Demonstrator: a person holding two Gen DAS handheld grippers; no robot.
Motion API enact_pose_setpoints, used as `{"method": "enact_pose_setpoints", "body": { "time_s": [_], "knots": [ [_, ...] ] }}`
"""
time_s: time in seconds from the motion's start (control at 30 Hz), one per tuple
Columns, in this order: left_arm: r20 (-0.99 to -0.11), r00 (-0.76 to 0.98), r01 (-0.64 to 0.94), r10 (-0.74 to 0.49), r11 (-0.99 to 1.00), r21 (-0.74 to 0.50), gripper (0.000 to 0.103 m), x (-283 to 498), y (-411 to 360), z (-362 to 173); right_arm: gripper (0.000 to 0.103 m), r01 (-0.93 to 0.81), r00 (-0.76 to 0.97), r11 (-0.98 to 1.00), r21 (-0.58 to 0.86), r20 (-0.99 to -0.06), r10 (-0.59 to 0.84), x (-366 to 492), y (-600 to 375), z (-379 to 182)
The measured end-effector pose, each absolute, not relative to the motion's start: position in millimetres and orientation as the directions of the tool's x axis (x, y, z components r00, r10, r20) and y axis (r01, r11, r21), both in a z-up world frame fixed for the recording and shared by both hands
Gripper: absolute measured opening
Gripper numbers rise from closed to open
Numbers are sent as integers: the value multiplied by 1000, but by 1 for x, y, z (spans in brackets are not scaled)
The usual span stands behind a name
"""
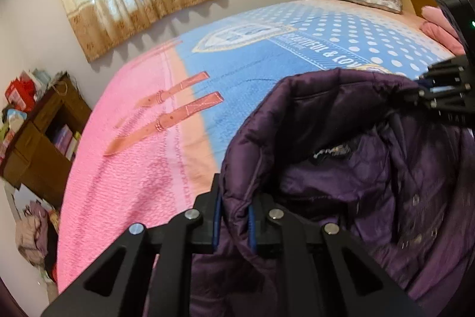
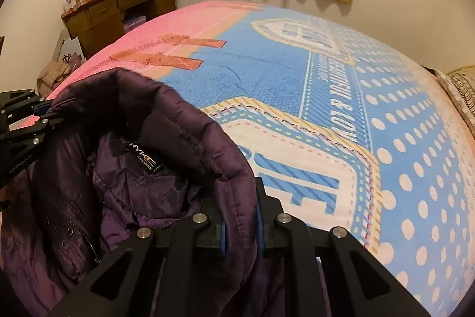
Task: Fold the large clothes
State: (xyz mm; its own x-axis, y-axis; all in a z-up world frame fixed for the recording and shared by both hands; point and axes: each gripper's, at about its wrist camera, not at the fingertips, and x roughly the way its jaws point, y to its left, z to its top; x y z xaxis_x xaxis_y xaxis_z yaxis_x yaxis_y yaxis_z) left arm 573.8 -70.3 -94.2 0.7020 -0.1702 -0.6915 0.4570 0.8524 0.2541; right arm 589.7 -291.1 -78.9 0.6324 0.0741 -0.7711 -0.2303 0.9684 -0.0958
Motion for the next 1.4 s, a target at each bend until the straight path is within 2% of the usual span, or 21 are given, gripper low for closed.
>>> {"method": "enact_pose_setpoints", "body": {
  "time_s": [0.27,0.63,1.2,1.3,1.37,1.4],
  "knots": [
    [-631,750,516,-196,771,374,14,535,-60,-97,13,-195,652,971,-136,-758,25,562,-296,-85],
    [-542,825,533,-161,541,651,13,485,-72,-131,13,-175,629,956,-234,-774,-75,532,-300,-108],
    [-533,838,528,-115,417,740,13,475,-77,-163,13,-201,553,915,-350,-812,-189,532,-288,-135],
    [-525,844,514,-109,438,737,15,474,-76,-159,18,-214,534,926,-311,-831,-156,528,-293,-126],
    [-520,847,509,-108,445,737,17,473,-74,-157,30,-197,511,947,-255,-851,-123,522,-301,-112],
    [-521,846,510,-110,448,734,17,472,-74,-156,31,-187,506,954,-235,-855,-112,520,-304,-105]
  ]
}}
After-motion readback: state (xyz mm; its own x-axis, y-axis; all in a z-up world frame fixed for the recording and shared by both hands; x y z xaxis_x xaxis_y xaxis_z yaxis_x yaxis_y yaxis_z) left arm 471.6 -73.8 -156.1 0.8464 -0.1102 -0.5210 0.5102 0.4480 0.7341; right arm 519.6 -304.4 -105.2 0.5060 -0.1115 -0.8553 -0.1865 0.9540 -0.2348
